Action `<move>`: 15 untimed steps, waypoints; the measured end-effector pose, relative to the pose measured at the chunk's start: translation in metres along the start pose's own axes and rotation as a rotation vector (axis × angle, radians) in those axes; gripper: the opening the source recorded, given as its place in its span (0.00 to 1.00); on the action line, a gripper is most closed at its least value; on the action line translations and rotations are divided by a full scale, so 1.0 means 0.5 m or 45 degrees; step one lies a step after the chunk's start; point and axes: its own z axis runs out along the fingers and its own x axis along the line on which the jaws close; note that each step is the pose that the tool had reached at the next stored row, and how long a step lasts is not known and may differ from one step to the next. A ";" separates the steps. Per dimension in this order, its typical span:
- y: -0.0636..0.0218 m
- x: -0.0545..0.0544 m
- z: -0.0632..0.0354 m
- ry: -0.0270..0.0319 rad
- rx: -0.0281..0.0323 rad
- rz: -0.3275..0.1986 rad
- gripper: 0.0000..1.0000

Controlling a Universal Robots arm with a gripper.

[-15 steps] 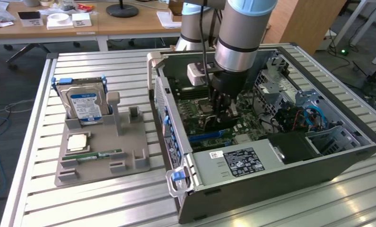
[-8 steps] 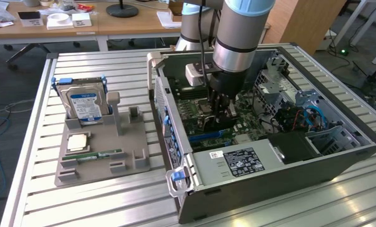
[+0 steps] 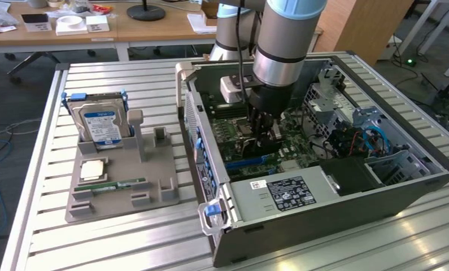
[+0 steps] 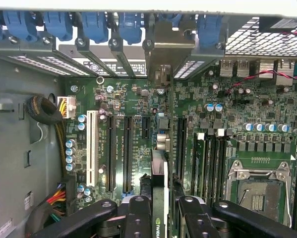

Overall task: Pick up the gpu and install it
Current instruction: 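Insert the gpu into the slot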

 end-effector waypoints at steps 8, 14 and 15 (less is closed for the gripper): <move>0.003 0.000 0.003 0.0001 0.0132 0.000 0.26; 0.004 0.000 0.004 0.0002 0.0154 0.000 0.26; 0.004 0.000 0.005 0.0002 0.0155 0.000 0.26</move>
